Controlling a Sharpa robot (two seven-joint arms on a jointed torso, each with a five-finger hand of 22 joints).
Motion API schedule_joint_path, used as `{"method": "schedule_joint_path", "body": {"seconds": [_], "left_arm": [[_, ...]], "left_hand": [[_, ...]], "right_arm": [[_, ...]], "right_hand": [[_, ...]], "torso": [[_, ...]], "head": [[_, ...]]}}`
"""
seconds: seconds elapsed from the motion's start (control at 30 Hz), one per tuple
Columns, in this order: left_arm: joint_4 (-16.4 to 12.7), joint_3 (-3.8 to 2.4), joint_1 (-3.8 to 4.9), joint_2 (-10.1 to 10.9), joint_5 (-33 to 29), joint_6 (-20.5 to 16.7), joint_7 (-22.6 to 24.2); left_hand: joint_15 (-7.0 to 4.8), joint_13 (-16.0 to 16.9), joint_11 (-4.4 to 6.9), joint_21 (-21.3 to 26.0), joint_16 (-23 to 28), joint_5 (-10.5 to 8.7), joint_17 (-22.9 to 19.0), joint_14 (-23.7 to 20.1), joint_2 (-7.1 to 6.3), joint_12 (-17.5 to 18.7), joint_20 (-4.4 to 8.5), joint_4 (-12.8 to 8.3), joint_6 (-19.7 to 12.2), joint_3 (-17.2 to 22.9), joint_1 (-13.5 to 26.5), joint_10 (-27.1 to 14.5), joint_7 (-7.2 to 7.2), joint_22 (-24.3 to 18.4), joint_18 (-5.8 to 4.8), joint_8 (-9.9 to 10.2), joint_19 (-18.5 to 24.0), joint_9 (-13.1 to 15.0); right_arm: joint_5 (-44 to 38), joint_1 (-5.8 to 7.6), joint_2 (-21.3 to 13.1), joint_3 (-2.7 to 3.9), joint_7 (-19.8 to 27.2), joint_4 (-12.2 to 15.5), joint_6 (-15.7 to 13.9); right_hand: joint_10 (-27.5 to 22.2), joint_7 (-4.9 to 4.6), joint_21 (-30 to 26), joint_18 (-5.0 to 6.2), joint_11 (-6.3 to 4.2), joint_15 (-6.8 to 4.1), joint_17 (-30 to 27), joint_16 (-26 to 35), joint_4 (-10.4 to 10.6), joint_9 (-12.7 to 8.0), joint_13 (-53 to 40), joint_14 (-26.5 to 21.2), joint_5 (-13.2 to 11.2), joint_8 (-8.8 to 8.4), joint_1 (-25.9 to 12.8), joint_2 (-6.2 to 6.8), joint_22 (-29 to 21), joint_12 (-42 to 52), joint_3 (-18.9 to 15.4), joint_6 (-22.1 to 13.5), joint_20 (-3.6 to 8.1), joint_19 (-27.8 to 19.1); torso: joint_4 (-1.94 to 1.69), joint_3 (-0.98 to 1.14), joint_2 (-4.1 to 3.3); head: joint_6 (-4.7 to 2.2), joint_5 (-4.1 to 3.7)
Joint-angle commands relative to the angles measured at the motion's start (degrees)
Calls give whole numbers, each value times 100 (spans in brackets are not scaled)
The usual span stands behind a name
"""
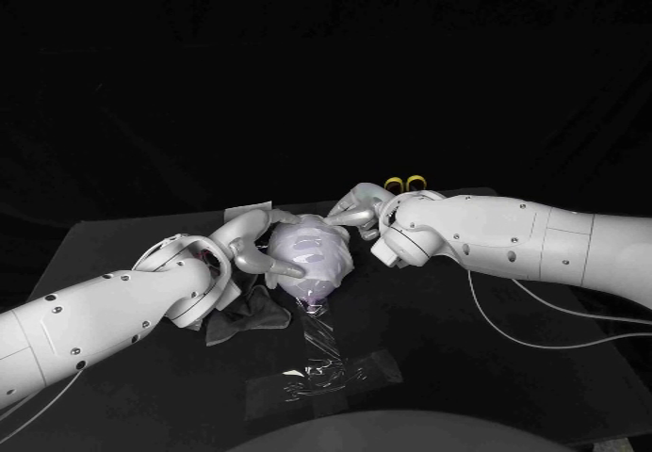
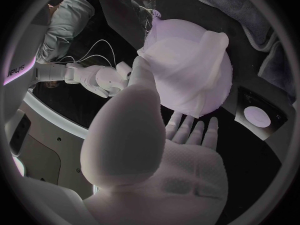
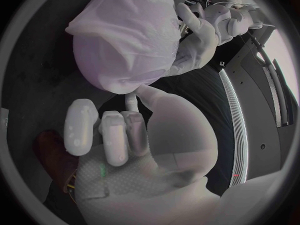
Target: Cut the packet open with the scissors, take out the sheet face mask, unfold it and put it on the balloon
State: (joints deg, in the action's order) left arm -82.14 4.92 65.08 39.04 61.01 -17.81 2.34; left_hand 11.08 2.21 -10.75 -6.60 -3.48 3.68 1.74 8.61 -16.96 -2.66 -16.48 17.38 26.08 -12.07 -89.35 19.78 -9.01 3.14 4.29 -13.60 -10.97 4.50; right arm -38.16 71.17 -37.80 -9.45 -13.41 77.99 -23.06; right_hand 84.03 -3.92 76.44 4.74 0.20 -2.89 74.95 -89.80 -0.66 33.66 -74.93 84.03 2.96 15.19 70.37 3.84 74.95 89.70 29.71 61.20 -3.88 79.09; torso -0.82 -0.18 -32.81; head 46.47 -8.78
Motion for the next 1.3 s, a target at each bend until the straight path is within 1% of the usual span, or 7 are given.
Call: {"method": "schedule_joint_path", "body": {"seconds": [0.03,0.3,0.57,0.73,0.9,1.2,1.3], "left_arm": [[-17,11,-14,-15,-37,141,-26],[-21,11,-14,-10,-38,151,-28],[-26,12,-14,-8,-38,161,-29],[-26,12,-14,-8,-38,160,-29],[-25,12,-14,-10,-38,160,-31],[-20,12,-14,-18,-38,159,-33],[-20,12,-14,-18,-38,158,-34]], "left_hand": [[-8,4,1,13,29,-35,-7,-46,13,33,9,-6,37,40,-50,46,-374,-6,47,-20,14,9],[-5,5,-2,15,32,-36,-6,-49,21,34,9,-6,47,49,-54,59,-377,-7,51,-25,18,13],[-5,5,-2,15,32,-36,-6,-49,21,34,9,-6,47,49,-54,59,-377,-7,51,-25,18,13],[-5,5,-2,15,32,-36,-6,-49,21,34,9,-6,47,49,-54,59,-377,-7,51,-25,18,13],[-4,5,-2,15,35,-36,-7,-55,21,35,9,-6,46,51,-58,56,-377,-7,54,-24,19,14],[-4,5,-2,15,35,-36,-7,-55,21,35,9,-6,46,51,-58,56,-377,-7,54,-24,19,14],[-4,5,-2,15,35,-36,-7,-55,21,35,9,-6,46,51,-58,56,-377,-7,54,-24,19,14]], "right_arm": [[32,-18,24,-11,50,23,-12],[144,-19,24,-11,183,-25,-355],[199,-19,36,-10,296,-72,-572],[198,-19,72,-10,348,-136,-624],[127,-19,138,-10,371,-246,-537],[-433,-19,298,-10,505,-537,-50],[-879,-19,343,-11,623,-617,83]], "right_hand": [[597,16,48,-70,-54,-50,1505,-20,-65,61,-1507,597,-16,83,128,-123,116,30,126,95,63,15],[597,39,73,-81,-77,-79,1505,-20,-164,226,-1507,597,-16,253,70,-164,155,30,325,138,106,45],[597,51,64,-80,-89,-91,1505,-20,-206,334,-1507,597,-17,343,-8,-168,155,30,417,112,121,43],[597,56,66,-81,-93,-95,1505,-20,-226,369,-1507,597,-17,372,-25,-168,160,30,448,103,125,46],[597,59,67,-82,-98,-99,1505,-20,-254,407,-1507,597,-17,401,-44,-160,165,30,480,89,129,48],[597,60,61,-81,-99,-102,1505,-20,-302,456,-1507,597,-17,435,-70,-135,164,30,517,62,134,45],[597,60,60,-81,-99,-102,1505,-20,-305,460,-1507,597,-17,438,-74,-132,164,30,519,58,134,44]], "torso": [[2,-2,1],[3,2,-1],[5,2,-2],[3,2,0],[0,0,-1],[-4,-3,-4],[-3,-2,-3]], "head": [[1,4],[-1,6],[6,-2],[2,-3],[6,-10],[7,-14],[7,-14]]}}
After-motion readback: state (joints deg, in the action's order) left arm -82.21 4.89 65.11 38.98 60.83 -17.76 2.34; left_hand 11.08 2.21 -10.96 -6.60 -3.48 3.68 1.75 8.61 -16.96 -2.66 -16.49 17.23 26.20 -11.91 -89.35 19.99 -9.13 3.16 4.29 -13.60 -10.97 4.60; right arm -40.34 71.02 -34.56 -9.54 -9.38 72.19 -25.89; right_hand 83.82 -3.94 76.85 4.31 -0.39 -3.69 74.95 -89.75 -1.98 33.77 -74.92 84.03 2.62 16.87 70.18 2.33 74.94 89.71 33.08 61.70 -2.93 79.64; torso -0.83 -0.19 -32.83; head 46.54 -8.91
